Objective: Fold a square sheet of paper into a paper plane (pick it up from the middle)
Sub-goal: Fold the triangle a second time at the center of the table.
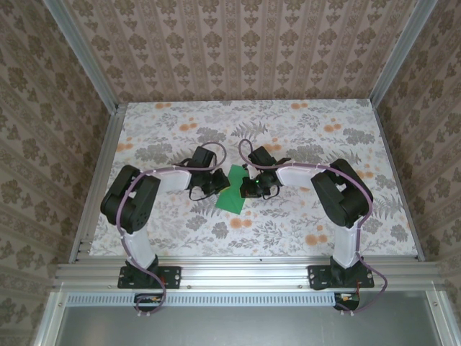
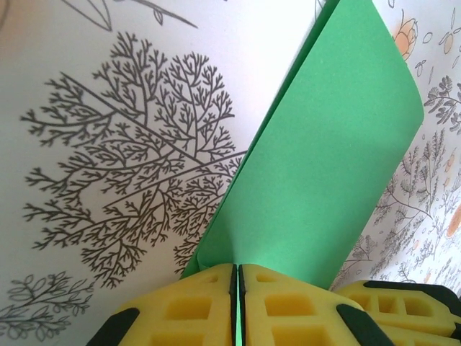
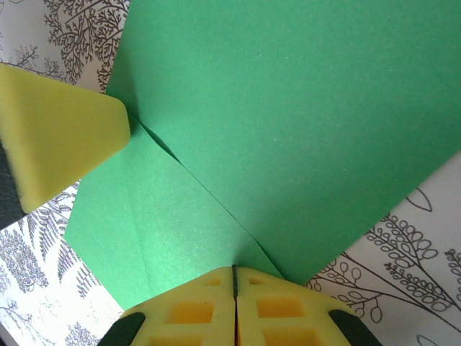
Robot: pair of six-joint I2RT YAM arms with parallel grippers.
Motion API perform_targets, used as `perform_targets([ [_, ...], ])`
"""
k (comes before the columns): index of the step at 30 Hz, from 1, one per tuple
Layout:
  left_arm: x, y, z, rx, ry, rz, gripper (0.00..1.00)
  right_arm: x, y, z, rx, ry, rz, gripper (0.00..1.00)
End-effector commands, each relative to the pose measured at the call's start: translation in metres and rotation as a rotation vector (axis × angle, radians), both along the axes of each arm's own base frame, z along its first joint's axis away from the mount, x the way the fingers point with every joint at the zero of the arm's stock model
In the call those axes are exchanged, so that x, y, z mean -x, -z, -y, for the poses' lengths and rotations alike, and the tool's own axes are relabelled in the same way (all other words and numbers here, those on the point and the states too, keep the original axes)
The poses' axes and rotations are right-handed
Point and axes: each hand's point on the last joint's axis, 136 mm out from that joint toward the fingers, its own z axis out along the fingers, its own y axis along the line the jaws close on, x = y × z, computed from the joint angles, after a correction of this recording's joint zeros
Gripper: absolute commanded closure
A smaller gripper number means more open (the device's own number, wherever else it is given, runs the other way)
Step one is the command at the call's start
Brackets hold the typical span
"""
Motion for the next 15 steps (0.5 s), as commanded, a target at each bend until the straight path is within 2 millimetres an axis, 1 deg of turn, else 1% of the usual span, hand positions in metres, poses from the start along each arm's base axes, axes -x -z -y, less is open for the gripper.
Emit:
perform_targets([
  [1,0.003,0.013,-0.003,-0.029,0.019,-0.028,0.89,0.024,0.050,0.036,0.185,0.017,-0.113,0.92],
  [4,0.006,0.017,-0.014,-0.094,0.006,-0.042,0.92,0.020,0.039,0.031,0.164,0.014,-0.095,0.91],
  [5,0.007,0.018,-0.016,-0.105,0.005,-0.045,0.93,0.017,0.032,0.027,0.144,0.014,-0.085,0.91],
  [7,0.009,0.020,-0.018,-0.118,0.004,-0.053,0.95,0.010,0.013,0.017,0.087,0.014,-0.060,0.90],
  [11,0.015,0.027,-0.018,-0.131,0.010,-0.071,0.96,-0.001,-0.034,-0.006,-0.044,0.014,0.004,0.89],
  [13,0.018,0.029,-0.019,-0.136,0.011,-0.080,0.96,0.001,-0.051,-0.016,-0.096,0.003,0.019,0.89],
  [15,0.019,0.031,-0.018,-0.139,0.008,-0.087,0.96,0.006,-0.059,-0.022,-0.108,-0.007,0.028,0.89],
])
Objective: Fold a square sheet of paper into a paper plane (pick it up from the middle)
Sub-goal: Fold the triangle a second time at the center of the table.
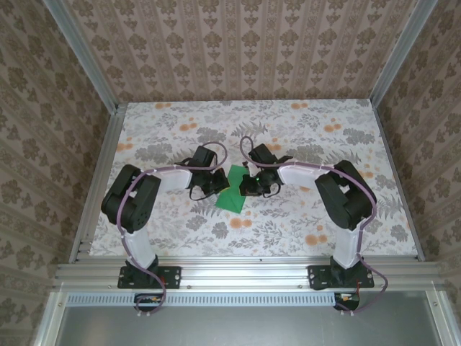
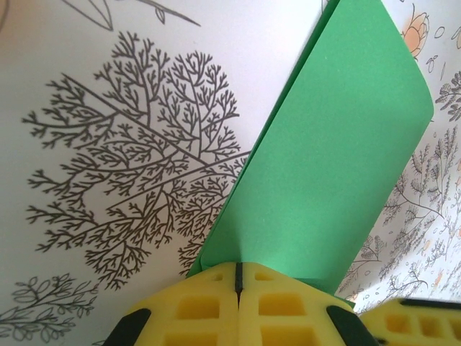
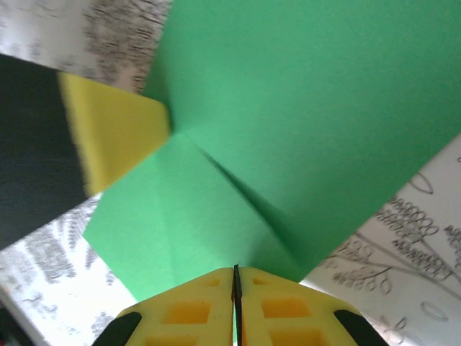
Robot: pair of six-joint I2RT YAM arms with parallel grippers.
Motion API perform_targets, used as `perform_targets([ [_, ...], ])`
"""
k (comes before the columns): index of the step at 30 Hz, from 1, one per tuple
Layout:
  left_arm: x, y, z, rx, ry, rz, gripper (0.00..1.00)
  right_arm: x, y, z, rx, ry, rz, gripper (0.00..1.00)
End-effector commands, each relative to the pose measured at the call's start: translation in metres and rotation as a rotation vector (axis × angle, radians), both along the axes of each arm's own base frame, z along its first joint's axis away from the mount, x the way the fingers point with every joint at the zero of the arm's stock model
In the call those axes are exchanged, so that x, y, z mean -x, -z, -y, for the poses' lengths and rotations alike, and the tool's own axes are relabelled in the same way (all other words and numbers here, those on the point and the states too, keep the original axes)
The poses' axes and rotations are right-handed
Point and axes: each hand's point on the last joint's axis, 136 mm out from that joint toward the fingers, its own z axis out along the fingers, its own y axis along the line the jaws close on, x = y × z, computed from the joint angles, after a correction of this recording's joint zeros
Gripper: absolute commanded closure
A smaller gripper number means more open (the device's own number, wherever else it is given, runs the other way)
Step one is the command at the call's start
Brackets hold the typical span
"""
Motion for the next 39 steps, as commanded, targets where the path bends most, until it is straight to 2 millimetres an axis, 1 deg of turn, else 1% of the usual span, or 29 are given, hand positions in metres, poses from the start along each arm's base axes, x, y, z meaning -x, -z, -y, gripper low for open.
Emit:
perform_targets([
  [1,0.019,0.031,-0.016,-0.112,-0.005,-0.090,0.96,0.009,-0.034,-0.018,-0.064,-0.020,0.021,0.89],
  [2,0.019,0.031,-0.016,-0.113,-0.005,-0.094,0.96,0.011,-0.034,-0.020,-0.058,-0.023,0.022,0.89],
  [6,0.021,0.034,-0.016,-0.119,-0.011,-0.107,0.96,0.017,-0.022,-0.025,-0.006,-0.023,0.014,0.91],
  [11,0.022,0.035,-0.017,-0.114,-0.023,-0.113,0.97,0.017,-0.010,-0.041,0.004,-0.029,-0.012,0.93],
  [13,0.022,0.035,-0.017,-0.112,-0.027,-0.114,0.98,0.017,-0.005,-0.043,0.006,-0.025,-0.020,0.94],
  [16,0.023,0.035,-0.016,-0.102,-0.031,-0.115,0.98,0.016,0.006,-0.041,0.026,-0.012,-0.037,0.94],
  [21,0.024,0.035,-0.016,-0.098,-0.035,-0.116,0.98,0.021,0.022,-0.031,0.055,0.007,-0.062,0.95],
  [25,0.024,0.035,-0.017,-0.099,-0.035,-0.114,0.98,0.031,0.032,-0.017,0.079,0.015,-0.097,0.95],
  [29,0.024,0.037,-0.019,-0.104,-0.040,-0.115,0.99,0.048,0.036,-0.005,0.068,0.018,-0.145,0.95],
  [35,0.025,0.040,-0.020,-0.105,-0.042,-0.117,0.99,0.081,0.046,0.011,0.074,0.006,-0.229,0.95],
  [39,0.026,0.040,-0.021,-0.109,-0.039,-0.117,0.99,0.095,0.049,0.022,0.062,0.017,-0.262,0.95],
])
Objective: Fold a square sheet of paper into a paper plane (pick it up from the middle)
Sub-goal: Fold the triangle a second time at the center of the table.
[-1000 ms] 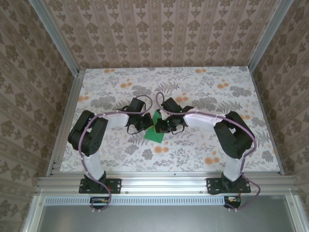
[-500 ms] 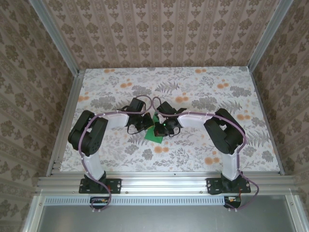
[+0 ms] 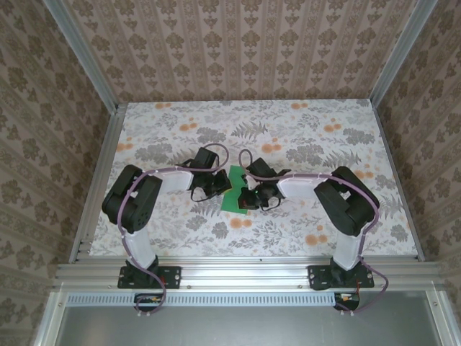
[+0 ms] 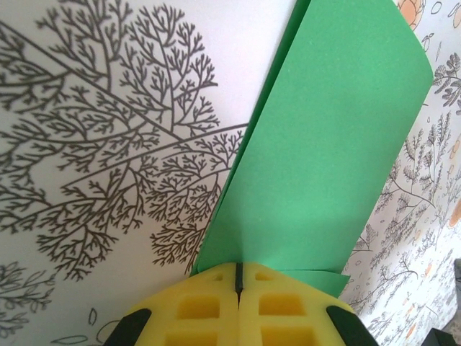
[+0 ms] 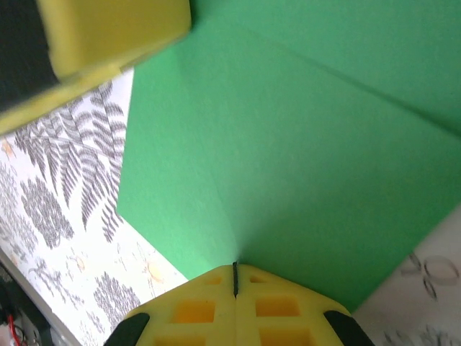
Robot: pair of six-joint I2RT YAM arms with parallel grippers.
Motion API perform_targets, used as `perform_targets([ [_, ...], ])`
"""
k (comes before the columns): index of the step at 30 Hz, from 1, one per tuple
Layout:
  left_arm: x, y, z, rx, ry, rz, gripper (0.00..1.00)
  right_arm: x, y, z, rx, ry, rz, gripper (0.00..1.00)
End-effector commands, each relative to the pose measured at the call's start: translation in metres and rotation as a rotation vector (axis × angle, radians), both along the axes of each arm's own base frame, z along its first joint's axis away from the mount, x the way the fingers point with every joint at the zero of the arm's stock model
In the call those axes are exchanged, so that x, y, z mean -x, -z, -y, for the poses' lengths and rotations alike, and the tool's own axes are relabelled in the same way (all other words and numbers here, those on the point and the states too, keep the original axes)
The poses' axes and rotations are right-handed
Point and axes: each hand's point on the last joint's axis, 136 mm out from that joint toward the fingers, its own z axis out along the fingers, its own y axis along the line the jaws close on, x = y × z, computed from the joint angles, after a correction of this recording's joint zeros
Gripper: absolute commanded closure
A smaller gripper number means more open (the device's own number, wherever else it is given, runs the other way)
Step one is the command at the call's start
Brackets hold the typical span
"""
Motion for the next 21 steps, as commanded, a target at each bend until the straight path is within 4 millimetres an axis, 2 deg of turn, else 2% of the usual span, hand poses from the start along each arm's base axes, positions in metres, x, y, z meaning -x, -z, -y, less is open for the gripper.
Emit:
perform_targets([
  [1,0.019,0.040,-0.030,-0.139,-0.042,-0.099,0.99,0.049,0.026,0.031,0.079,0.014,-0.191,0.95],
  [6,0.019,0.040,-0.031,-0.142,-0.038,-0.097,0.99,0.057,0.027,0.040,0.035,0.049,-0.219,0.95],
  [9,0.020,0.038,-0.030,-0.140,-0.035,-0.092,0.99,0.055,0.016,0.037,0.005,0.045,-0.199,0.95],
  [15,0.018,0.034,-0.026,-0.131,-0.020,-0.081,0.99,0.025,-0.034,0.019,-0.078,0.042,-0.049,0.94],
  [17,0.018,0.033,-0.025,-0.128,-0.017,-0.080,0.99,0.015,-0.040,0.014,-0.088,0.045,-0.027,0.94],
  [21,0.018,0.033,-0.022,-0.128,-0.008,-0.079,0.99,0.004,-0.033,0.008,-0.068,0.047,-0.027,0.94],
])
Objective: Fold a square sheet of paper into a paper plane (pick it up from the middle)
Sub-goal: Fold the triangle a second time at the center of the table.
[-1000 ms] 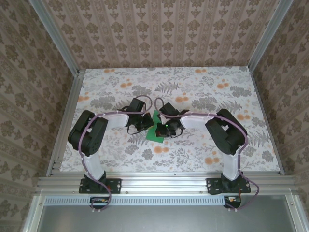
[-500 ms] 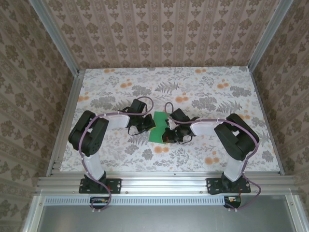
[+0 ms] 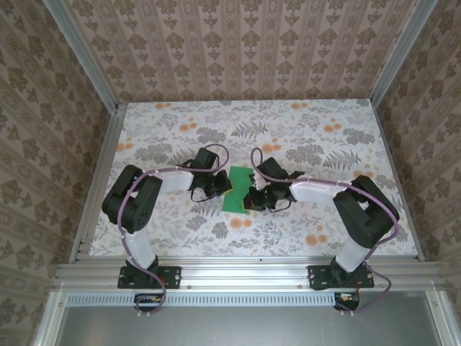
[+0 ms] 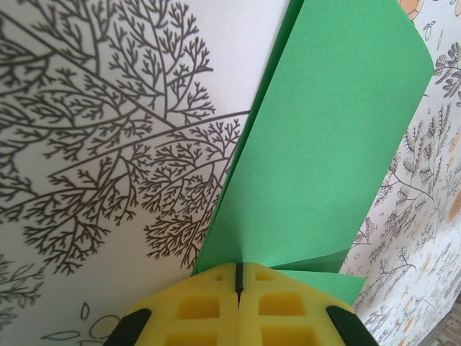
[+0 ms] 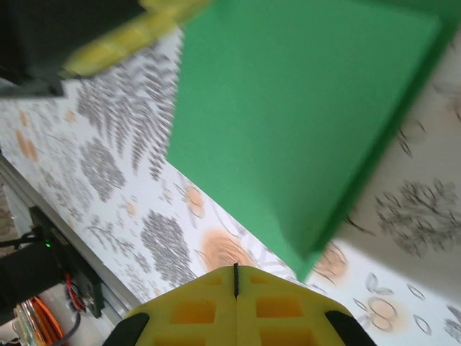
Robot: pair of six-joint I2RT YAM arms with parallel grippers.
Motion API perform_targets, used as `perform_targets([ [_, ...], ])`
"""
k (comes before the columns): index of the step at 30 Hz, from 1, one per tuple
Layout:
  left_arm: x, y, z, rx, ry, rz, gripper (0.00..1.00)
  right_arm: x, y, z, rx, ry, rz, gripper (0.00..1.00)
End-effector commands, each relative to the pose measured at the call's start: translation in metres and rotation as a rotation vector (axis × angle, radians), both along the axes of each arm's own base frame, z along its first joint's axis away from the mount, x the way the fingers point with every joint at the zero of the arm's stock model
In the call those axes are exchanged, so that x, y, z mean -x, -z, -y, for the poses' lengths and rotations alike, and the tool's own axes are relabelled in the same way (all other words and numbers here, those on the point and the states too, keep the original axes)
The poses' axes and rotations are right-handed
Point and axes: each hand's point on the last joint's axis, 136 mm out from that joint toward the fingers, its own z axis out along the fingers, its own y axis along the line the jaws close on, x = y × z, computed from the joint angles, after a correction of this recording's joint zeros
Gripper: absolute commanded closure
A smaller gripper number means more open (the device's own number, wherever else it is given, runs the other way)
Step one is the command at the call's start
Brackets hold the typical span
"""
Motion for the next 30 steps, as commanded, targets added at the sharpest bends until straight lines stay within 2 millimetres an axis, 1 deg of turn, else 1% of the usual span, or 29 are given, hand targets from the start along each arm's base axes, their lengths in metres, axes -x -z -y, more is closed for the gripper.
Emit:
perform_targets([
  [1,0.016,0.033,-0.023,-0.135,-0.014,-0.071,0.99,-0.008,0.007,-0.002,0.039,0.010,-0.015,0.94],
  [4,0.016,0.032,-0.022,-0.132,-0.011,-0.071,0.99,-0.008,0.019,0.001,0.076,0.012,-0.033,0.94],
  [8,0.015,0.029,-0.020,-0.125,-0.005,-0.063,0.98,-0.001,0.039,0.011,0.136,0.012,-0.080,0.94],
  [11,0.012,0.023,-0.016,-0.106,0.007,-0.046,0.98,0.005,0.050,0.018,0.174,0.014,-0.105,0.94],
  [13,0.008,0.011,-0.007,-0.060,0.034,-0.006,0.96,0.008,0.056,0.021,0.194,0.016,-0.123,0.94],
  [15,0.005,-0.008,0.006,-0.008,0.077,0.050,0.94,0.010,0.060,0.023,0.206,0.019,-0.137,0.94],
  [18,0.008,-0.032,0.023,0.031,0.139,0.113,0.91,0.012,0.065,0.026,0.226,0.024,-0.154,0.94],
  [20,0.013,-0.037,0.031,0.038,0.158,0.120,0.90,0.012,0.066,0.026,0.232,0.026,-0.157,0.94],
  [22,0.021,-0.034,0.034,0.032,0.158,0.099,0.90,0.011,0.066,0.026,0.232,0.027,-0.158,0.95],
  [27,0.042,-0.012,0.036,0.013,0.132,0.021,0.93,0.010,0.066,0.025,0.232,0.035,-0.159,0.95],
  [30,0.051,-0.002,0.038,0.008,0.129,-0.011,0.95,0.010,0.066,0.026,0.233,0.037,-0.161,0.95],
])
